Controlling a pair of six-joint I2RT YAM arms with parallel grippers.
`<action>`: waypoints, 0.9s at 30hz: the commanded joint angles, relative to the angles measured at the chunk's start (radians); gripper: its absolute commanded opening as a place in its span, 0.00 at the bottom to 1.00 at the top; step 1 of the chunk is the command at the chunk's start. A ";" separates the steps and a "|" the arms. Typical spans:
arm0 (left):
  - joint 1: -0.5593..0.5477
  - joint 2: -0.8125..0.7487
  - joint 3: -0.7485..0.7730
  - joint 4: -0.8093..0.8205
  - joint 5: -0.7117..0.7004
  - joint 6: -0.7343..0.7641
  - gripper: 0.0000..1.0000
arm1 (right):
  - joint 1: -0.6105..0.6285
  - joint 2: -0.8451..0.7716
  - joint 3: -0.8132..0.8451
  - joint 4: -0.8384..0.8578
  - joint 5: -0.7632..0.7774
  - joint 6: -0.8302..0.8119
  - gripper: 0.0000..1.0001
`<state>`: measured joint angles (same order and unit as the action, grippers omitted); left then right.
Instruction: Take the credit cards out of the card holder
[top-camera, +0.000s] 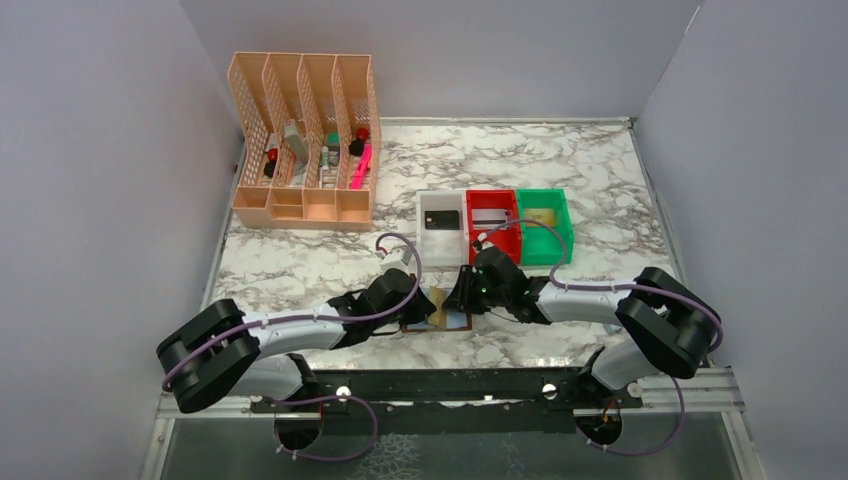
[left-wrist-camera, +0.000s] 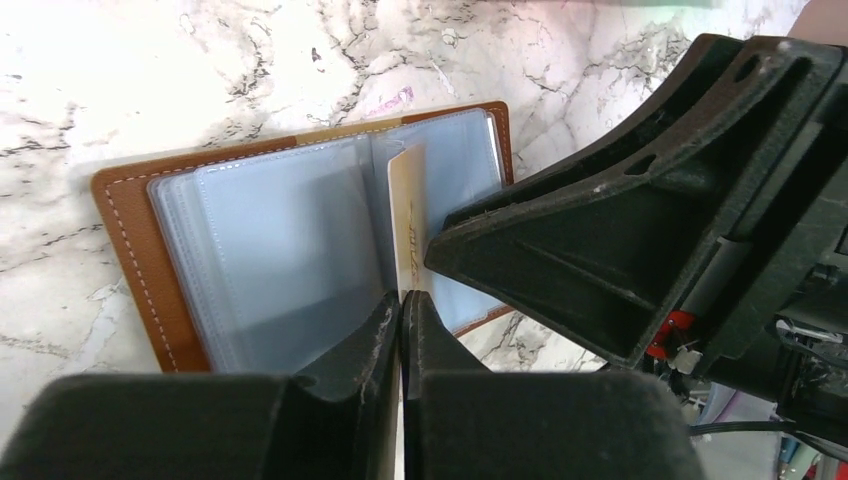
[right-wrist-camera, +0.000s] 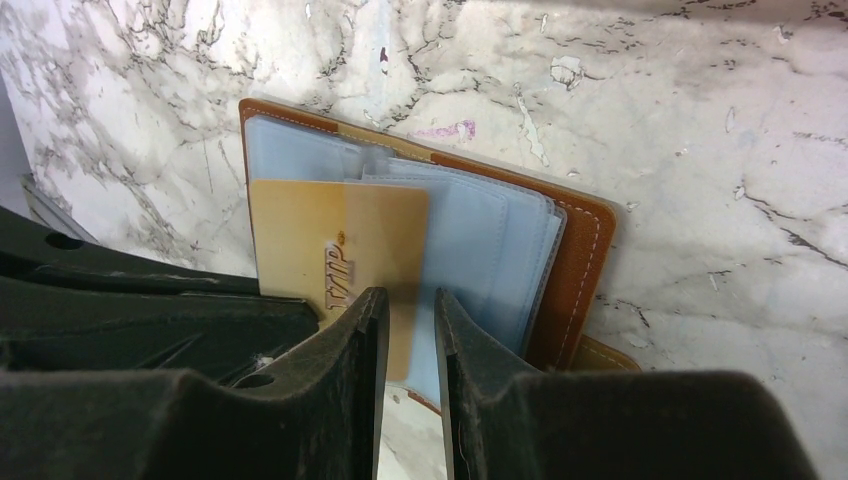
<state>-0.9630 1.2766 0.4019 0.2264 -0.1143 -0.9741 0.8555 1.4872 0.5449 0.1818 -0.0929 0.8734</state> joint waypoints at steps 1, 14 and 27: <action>0.004 -0.049 0.015 -0.099 -0.063 0.047 0.03 | 0.007 0.015 -0.028 -0.119 0.041 -0.017 0.29; 0.006 -0.134 0.023 -0.163 -0.105 0.102 0.00 | 0.002 -0.041 0.022 -0.135 -0.029 -0.097 0.37; 0.007 -0.240 0.038 -0.193 -0.114 0.143 0.00 | 0.002 -0.198 0.031 -0.122 -0.038 -0.120 0.49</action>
<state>-0.9611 1.0691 0.4122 0.0391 -0.2020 -0.8631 0.8555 1.3251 0.5663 0.0586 -0.1287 0.7586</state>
